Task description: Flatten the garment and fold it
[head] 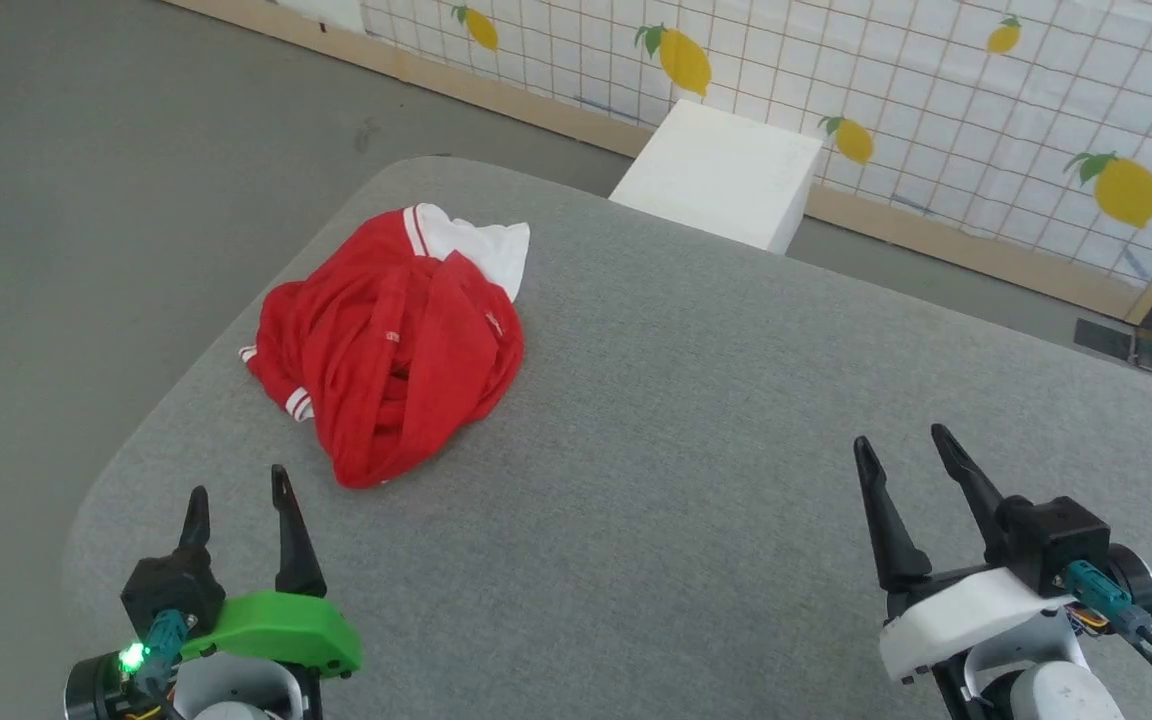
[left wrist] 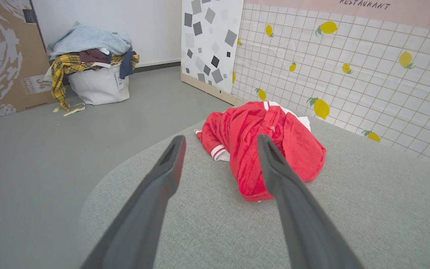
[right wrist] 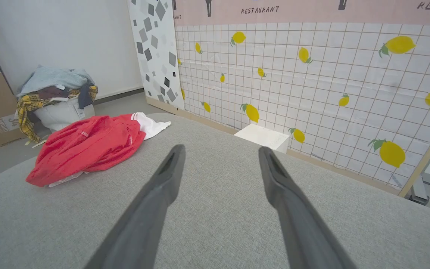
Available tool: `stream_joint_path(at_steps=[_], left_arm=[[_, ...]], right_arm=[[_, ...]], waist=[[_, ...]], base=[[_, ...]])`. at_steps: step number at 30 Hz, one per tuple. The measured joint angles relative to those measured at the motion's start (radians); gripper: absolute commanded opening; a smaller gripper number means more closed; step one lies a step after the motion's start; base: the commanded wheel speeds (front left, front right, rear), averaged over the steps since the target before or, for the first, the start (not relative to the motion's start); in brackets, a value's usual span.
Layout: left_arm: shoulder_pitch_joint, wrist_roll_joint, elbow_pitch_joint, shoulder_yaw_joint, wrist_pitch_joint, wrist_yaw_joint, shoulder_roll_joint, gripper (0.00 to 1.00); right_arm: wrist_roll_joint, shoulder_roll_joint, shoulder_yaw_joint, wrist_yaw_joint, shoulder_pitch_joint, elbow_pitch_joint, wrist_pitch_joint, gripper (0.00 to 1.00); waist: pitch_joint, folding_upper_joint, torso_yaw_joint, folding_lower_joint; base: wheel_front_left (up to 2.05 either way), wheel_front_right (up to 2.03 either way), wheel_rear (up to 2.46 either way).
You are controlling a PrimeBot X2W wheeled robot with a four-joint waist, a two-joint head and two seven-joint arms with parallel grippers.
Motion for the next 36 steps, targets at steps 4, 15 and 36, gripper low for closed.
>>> stream_joint_path(at_steps=[4, 15, 36], left_arm=[[0.000, -0.013, 0.004, 0.002, -0.008, 0.008, 0.000, 1.00], [0.001, -0.031, 0.022, 0.017, -0.032, 0.028, 0.002, 1.00], [-0.452, -0.187, 0.261, 0.082, 0.102, -0.041, 0.087, 1.00]], right_arm=[[0.004, 0.000, 0.000, 0.000, 0.000, 0.003, -0.003, 1.00], [0.016, 0.000, 0.007, 0.000, -0.006, 0.013, -0.020, 1.00], [-0.044, 0.003, 0.051, 0.000, -0.148, -0.046, 0.012, 1.00]], waist=[[0.001, 0.0000, 0.019, 0.0000], [0.002, 0.0000, 0.069, 0.0000], [0.200, 0.0000, 0.005, 0.0001]], base=[[0.00, 0.00, 0.00], [0.00, 0.00, 0.00], [0.00, 0.00, 0.00]])
